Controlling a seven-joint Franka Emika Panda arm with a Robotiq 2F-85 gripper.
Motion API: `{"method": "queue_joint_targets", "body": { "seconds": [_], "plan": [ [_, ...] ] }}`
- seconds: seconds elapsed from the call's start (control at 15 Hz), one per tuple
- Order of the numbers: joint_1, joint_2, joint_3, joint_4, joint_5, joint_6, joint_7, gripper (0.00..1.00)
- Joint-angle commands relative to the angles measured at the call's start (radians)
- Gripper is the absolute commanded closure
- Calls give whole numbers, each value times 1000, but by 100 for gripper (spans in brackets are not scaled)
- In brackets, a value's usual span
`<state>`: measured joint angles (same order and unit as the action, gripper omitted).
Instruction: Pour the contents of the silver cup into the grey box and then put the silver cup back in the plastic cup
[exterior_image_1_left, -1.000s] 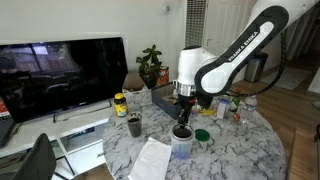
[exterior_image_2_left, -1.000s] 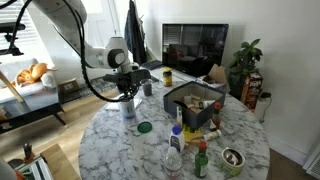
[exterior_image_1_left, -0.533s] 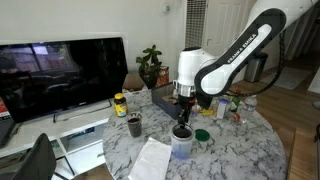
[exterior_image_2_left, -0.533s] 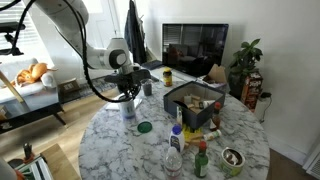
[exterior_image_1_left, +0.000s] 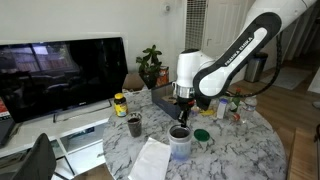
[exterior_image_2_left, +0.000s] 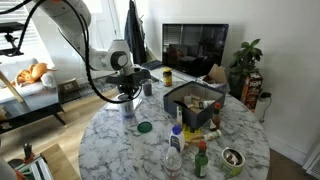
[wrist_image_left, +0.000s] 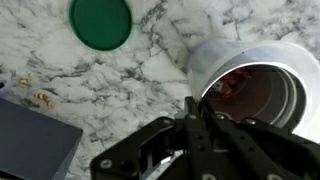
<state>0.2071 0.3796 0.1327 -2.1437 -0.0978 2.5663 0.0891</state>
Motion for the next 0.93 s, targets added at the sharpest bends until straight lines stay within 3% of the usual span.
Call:
{"method": "queue_joint_targets", "body": {
  "seconds": [0.0, 0.33, 0.4, 0.53, 0.6, 0.8, 0.87],
  "plan": [
    [14, 12, -14, 10, -22, 7, 5, 98],
    [15, -12, -10, 13, -17, -15, 6, 98],
    [13, -15, -8, 14, -14, -19, 3, 87],
    [5, -9, -3, 19, 1, -25, -8, 76],
    [3, -5, -2, 23, 3, -26, -10, 87],
    [1, 1, -1, 23, 7, -34, -11, 100],
    [2, 0, -1, 22, 6, -35, -12, 100]
  ]
}}
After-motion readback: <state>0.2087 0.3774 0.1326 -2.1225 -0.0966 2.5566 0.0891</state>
